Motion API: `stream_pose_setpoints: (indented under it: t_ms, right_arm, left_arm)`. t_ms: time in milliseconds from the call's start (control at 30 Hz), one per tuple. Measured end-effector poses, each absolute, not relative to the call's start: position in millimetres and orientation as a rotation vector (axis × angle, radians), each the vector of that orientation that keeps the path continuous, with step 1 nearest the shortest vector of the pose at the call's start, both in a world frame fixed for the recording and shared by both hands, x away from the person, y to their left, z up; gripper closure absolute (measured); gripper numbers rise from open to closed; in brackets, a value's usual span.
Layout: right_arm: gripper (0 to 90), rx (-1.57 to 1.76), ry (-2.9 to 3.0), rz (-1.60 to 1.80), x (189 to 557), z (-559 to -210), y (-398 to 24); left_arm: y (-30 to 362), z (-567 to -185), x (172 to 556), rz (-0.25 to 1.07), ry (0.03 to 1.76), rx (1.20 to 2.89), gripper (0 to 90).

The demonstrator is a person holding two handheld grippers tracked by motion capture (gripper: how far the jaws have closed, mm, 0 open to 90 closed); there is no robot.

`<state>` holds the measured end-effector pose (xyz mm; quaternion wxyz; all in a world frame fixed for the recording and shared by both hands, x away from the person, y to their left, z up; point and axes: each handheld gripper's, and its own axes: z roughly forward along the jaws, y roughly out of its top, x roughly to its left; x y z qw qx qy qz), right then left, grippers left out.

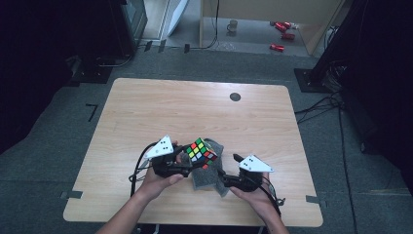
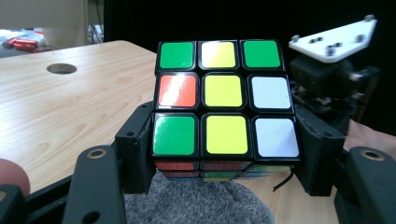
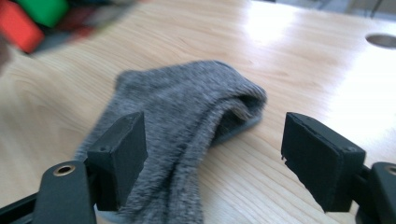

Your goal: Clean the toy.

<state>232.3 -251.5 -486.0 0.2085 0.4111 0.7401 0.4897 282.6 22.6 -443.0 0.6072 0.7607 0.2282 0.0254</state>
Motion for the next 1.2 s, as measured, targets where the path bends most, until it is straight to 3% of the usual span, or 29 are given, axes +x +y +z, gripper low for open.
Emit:
stream_pose_setpoints:
  t_ms: [300, 667, 1033, 1200]
  right_arm:
    - [15.2, 1.011, 2.043, 1.412, 219.8, -475.5, -245.1]
    - [15.6, 0.899, 2.016, 1.399, 215.5, -471.4, -231.4]
    - [23.1, 0.842, 1.997, 1.359, 215.1, -473.9, -221.6]
    - [30.5, 0.8, 1.976, 1.333, 212.8, -475.8, -217.7]
  left_arm:
    - [9.4, -448.2, 287.9, 0.016, 0.588, 1.795, 35.5]
    - [3.4, -450.5, 286.5, -0.03, 0.651, 1.805, 35.5]
    - [-2.4, -451.6, 282.6, -0.092, 0.669, 1.808, 35.5]
    - [-2.2, -452.6, 284.6, -0.121, 0.693, 1.805, 35.5]
